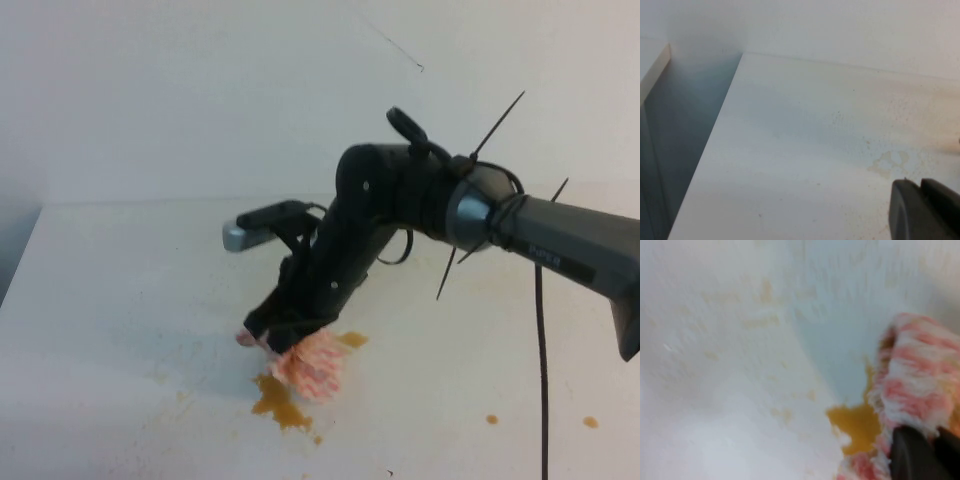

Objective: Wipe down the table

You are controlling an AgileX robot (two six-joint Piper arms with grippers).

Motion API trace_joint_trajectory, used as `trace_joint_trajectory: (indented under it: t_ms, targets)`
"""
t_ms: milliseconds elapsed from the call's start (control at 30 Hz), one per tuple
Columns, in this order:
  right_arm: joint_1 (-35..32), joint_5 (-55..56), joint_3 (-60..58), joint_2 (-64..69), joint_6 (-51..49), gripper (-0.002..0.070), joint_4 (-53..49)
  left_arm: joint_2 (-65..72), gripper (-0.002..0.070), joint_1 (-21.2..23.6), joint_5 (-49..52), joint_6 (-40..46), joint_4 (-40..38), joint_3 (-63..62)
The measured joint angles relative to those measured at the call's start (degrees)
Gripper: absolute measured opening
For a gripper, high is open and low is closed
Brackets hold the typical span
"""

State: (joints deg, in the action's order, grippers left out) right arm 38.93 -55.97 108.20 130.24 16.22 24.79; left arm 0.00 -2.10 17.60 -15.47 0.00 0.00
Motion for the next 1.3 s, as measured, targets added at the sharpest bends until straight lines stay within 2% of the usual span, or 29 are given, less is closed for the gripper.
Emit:
trace_joint_trajectory:
  t_ms: [200,467,833,1000,1300]
  targets:
    - [1.3,-2.6,9.3,-1.0,-0.8,0.0024,2.9,0.0,-0.0004,0.0,0.0,0.0,0.0,0.0]
    - [6.2,-6.9,9.9,1.4,-0.9,0.0024,3.2,0.0,-0.0004,0.0,0.0,0.0,0.0,0.0]
    - [6.6,-12.5,10.4,8.8,-8.2,0.0024,-8.6,0.0,-0.0004,0.0,0.0,0.0,0.0,0.0]
    - [3.4,-13.3,10.5,8.8,-9.5,0.0024,-9.1,0.0,-0.0004,0.0,0.0,0.0,0.0,0.0]
    - [-8.1,-13.7,10.5,8.8,-9.9,0.0024,-9.9,0.0,-0.0004,0.0,0.0,0.0,0.0,0.0]
